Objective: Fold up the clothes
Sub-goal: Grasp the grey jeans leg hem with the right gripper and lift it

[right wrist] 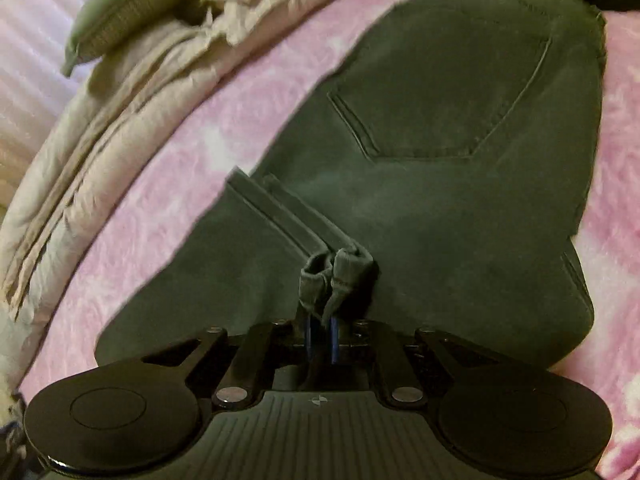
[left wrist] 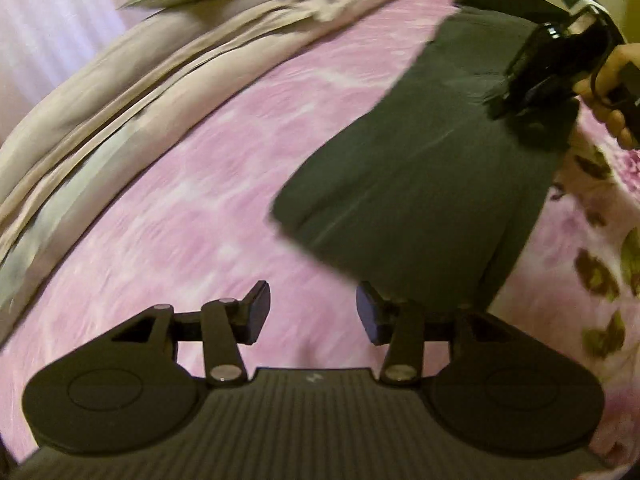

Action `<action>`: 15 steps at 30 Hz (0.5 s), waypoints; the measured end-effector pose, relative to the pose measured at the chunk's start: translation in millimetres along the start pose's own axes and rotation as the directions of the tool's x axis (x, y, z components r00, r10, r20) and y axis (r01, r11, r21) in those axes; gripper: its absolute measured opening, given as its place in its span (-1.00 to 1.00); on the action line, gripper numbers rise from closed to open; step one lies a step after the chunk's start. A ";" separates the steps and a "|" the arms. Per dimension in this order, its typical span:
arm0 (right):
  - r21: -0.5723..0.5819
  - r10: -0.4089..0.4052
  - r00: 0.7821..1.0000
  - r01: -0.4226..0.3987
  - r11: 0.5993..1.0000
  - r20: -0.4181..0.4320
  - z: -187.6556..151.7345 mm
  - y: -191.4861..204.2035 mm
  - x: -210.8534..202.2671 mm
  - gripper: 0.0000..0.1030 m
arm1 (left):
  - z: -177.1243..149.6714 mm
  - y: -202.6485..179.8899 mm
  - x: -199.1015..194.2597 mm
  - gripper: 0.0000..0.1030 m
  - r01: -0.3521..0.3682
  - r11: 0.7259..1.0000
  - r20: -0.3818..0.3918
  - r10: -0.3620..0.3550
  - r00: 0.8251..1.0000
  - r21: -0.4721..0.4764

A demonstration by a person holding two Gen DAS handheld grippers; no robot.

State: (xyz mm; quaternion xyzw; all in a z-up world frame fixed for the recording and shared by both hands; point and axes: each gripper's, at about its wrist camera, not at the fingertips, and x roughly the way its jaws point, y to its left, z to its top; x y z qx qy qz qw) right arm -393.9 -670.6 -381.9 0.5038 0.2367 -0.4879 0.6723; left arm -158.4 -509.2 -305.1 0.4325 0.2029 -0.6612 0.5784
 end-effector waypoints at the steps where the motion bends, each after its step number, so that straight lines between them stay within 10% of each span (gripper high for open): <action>1: -0.005 0.011 1.000 -0.011 1.000 -0.004 1.8 -3.3 -0.3 -0.84 | 8.6 -4.5 6.5 -0.12 0.012 1.000 0.000 -0.012 1.000 0.021; 7: -0.001 0.064 0.998 -0.064 0.998 -0.024 4.8 -19.7 -8.3 -0.81 | 48.8 -10.5 45.5 -0.08 0.083 0.993 -0.052 -0.079 0.996 0.086; 10: -0.035 0.080 0.997 -0.080 0.996 -0.012 0.9 -24.8 -23.0 -0.10 | 61.8 -2.2 67.4 -0.08 0.105 0.992 -0.080 -0.098 0.992 0.077; 15: -0.124 0.083 0.997 -0.082 0.989 0.000 5.6 -15.2 -16.0 -0.10 | 69.8 7.7 98.9 -0.09 0.098 0.993 -0.104 -0.091 0.990 0.065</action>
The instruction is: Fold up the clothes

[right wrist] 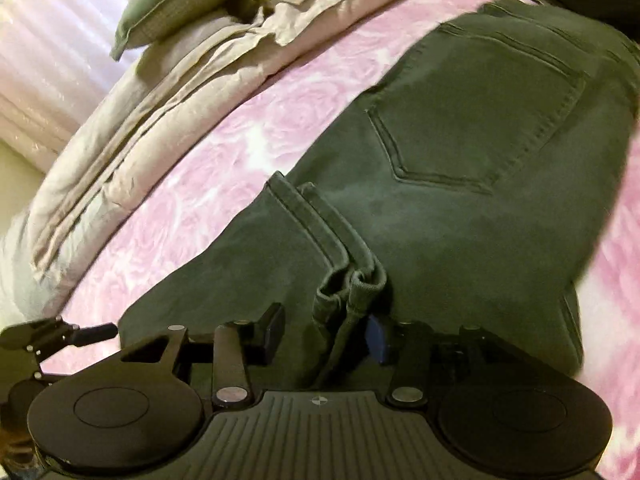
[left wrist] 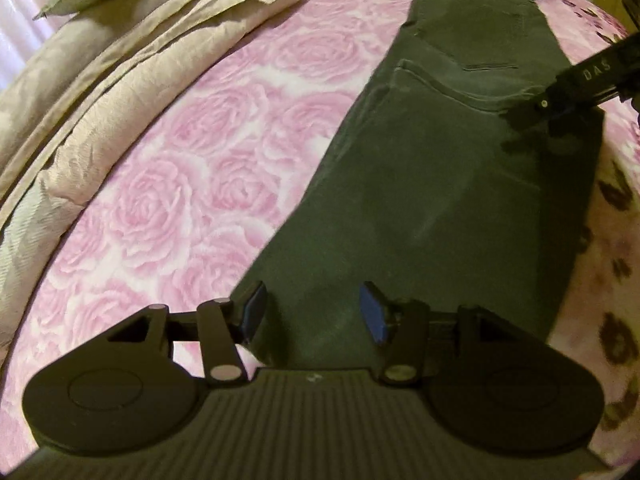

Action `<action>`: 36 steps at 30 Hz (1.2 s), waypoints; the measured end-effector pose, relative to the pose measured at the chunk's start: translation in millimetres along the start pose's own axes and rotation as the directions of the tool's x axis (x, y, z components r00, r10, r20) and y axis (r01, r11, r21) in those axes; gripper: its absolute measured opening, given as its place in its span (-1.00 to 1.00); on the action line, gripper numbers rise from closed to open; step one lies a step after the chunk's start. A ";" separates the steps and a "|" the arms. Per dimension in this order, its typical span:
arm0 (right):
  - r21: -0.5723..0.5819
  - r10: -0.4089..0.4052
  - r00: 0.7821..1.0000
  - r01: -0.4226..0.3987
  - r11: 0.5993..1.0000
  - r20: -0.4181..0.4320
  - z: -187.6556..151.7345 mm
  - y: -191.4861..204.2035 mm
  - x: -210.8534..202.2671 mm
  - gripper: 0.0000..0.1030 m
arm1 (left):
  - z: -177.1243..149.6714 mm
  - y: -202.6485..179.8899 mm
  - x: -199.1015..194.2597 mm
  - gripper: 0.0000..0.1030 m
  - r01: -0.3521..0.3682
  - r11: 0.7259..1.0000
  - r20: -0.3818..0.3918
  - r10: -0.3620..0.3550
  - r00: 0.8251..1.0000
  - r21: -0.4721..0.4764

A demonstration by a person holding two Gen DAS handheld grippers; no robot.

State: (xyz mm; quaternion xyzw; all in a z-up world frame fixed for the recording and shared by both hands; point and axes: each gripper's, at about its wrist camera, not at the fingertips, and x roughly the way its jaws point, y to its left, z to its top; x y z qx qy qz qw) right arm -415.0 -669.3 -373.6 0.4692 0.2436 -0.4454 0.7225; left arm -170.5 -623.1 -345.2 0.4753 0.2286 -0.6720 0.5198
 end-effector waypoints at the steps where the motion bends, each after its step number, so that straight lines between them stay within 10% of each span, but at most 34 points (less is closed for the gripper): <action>1: 0.004 -0.018 1.000 0.018 1.000 0.009 1.5 0.9 1.6 -0.10 | -1.1 1.7 7.4 -0.09 -0.005 1.000 -0.007 0.005 1.000 0.003; 7: -0.044 -0.145 0.983 0.151 0.988 0.115 -26.4 15.6 -37.6 -0.03 | -15.7 17.3 22.3 -0.17 0.048 0.999 0.022 -0.049 0.999 0.026; 10: -0.205 -0.144 0.981 0.169 0.964 0.132 -67.1 50.9 -55.4 0.84 | -27.2 31.5 0.3 -0.16 0.054 0.996 0.062 -0.059 0.996 0.077; 14: -0.517 -0.040 0.998 0.062 0.853 0.054 -128.2 137.1 -41.5 0.85 | -55.8 52.4 -28.1 0.05 0.007 0.969 0.120 -0.037 0.992 0.247; 17: -0.774 -0.039 0.999 0.047 0.632 0.029 -176.1 184.6 -5.9 0.84 | -83.8 54.2 -34.2 0.20 -0.044 0.880 0.153 -0.032 0.988 0.472; 22: -0.952 -0.203 0.979 0.092 0.293 0.032 -227.9 194.6 55.8 0.47 | -123.6 31.3 -30.1 0.40 -0.117 0.609 0.238 -0.121 0.964 0.784; 25: -0.958 -0.218 0.973 0.134 0.253 0.079 -226.6 178.8 53.4 -0.04 | -135.0 17.4 -11.9 0.42 -0.189 0.456 0.291 -0.164 0.943 0.870; 30: -0.930 -0.161 0.983 0.144 0.338 0.093 -202.5 167.4 24.3 -0.63 | -127.6 10.4 16.1 0.41 -0.295 0.286 0.360 -0.210 0.909 0.912; 32: -0.917 -0.147 0.983 0.157 0.368 0.109 -199.8 168.1 12.3 -0.63 | -120.1 9.7 23.6 -0.02 -0.303 0.225 0.349 -0.206 0.914 0.926; 33: -0.911 -0.144 0.983 0.161 0.380 0.114 -198.7 168.8 7.2 -0.63 | -116.1 9.3 27.3 -0.63 -0.305 0.197 0.343 -0.202 0.918 0.932; 36: -0.906 -0.126 0.981 0.184 0.380 0.146 -202.1 171.1 -0.3 -0.47 | -96.1 14.2 26.3 -0.72 -0.238 0.252 0.292 -0.207 0.934 0.938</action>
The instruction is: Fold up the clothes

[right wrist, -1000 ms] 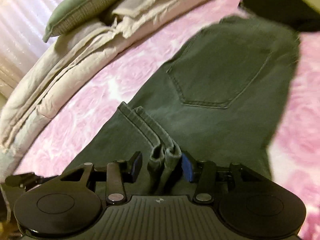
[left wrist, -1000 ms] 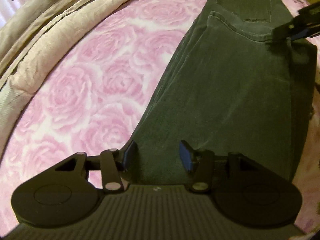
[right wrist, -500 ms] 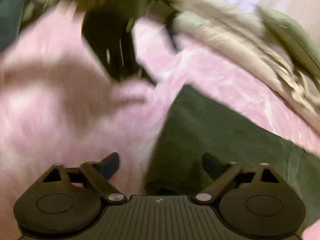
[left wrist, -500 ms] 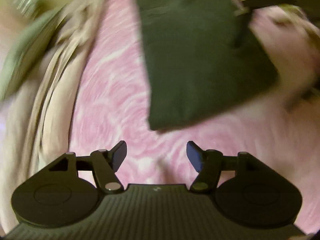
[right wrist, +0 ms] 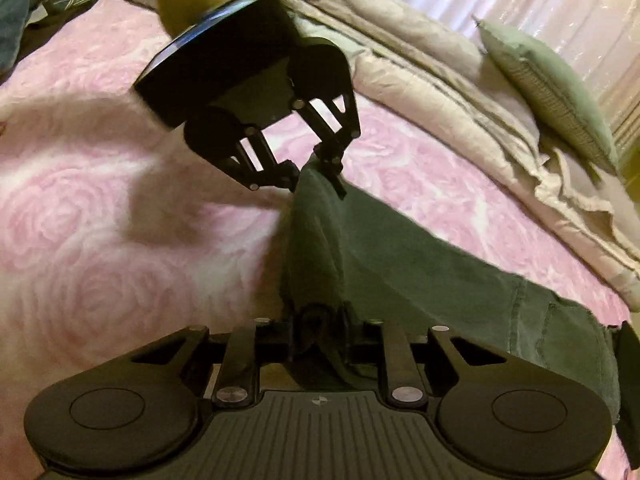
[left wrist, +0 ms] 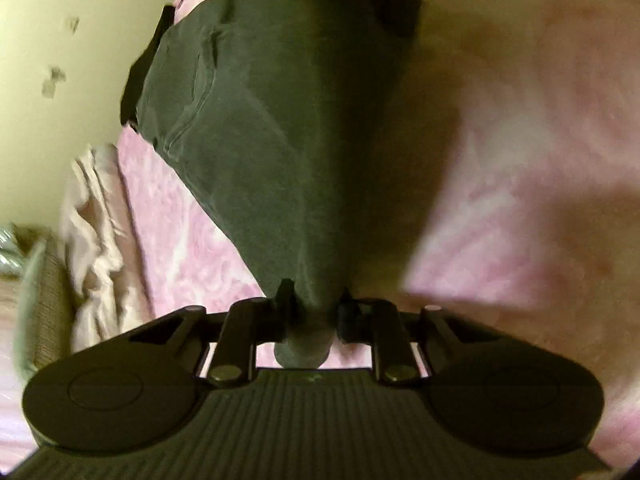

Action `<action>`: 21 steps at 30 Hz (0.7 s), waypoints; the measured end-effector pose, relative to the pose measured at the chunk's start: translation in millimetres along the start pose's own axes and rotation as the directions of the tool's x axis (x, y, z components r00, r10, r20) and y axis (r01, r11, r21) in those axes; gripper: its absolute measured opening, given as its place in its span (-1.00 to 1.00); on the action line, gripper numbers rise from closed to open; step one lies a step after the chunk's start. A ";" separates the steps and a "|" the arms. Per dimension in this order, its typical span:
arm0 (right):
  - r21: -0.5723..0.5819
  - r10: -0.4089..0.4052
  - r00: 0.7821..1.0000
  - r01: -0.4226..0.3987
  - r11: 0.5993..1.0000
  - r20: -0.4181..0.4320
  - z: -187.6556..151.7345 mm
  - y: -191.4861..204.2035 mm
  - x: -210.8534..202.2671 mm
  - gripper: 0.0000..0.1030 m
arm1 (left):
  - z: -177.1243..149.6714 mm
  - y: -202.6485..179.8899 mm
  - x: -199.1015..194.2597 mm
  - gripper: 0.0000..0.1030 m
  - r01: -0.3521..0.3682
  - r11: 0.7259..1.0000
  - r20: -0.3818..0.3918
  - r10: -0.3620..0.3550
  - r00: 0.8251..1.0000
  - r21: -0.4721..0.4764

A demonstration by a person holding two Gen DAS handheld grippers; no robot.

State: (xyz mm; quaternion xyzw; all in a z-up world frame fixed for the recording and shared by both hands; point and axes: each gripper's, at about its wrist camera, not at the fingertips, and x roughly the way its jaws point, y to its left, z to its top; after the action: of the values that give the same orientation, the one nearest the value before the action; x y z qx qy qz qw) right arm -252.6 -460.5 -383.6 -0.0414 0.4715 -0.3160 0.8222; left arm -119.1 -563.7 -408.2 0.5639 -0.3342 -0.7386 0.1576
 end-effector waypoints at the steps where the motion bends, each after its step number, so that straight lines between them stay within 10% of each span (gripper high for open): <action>1: -0.012 -0.011 1.000 0.012 1.000 0.013 -0.3 3.1 0.9 0.13 | -0.5 8.4 0.0 -0.73 0.023 0.999 0.002 -0.023 1.000 -0.036; 2: -0.024 -0.023 0.999 0.023 0.999 0.025 -0.6 6.3 1.8 0.68 | -0.2 14.1 -1.0 -0.74 0.039 0.998 0.005 -0.039 0.999 -0.057; 8: -0.131 -0.074 0.997 0.078 0.988 0.031 -8.1 19.9 30.4 0.73 | 1.1 40.0 -7.3 -0.75 0.094 0.973 0.011 -0.094 0.996 -0.213; 9: -0.144 -0.093 0.995 0.095 0.985 0.019 -10.6 19.0 38.0 0.54 | 1.6 39.4 -9.7 -0.75 0.093 0.971 0.009 -0.094 0.996 -0.221; 10: -0.151 -0.108 0.994 0.107 0.983 0.004 -12.7 17.4 44.9 -0.26 | 2.1 38.3 -12.4 -0.76 0.092 0.969 0.005 -0.093 0.996 -0.228; 11: -0.142 -0.111 0.994 0.108 0.984 -0.012 -13.5 13.5 47.6 -0.43 | 2.7 38.1 -15.1 -0.76 0.085 0.970 0.002 -0.086 0.996 -0.230; 21: -0.055 0.049 0.998 -0.047 0.997 0.029 16.9 6.3 -35.6 -0.58 | 13.4 38.5 -102.0 -0.81 0.078 0.930 -0.042 -0.099 0.994 -0.358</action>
State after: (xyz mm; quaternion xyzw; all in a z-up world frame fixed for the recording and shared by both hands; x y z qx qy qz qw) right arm -248.7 -439.5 -349.9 -0.0570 0.4680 -0.2827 0.8353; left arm -105.1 -525.3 -306.3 0.5620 -0.1645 -0.7763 0.2334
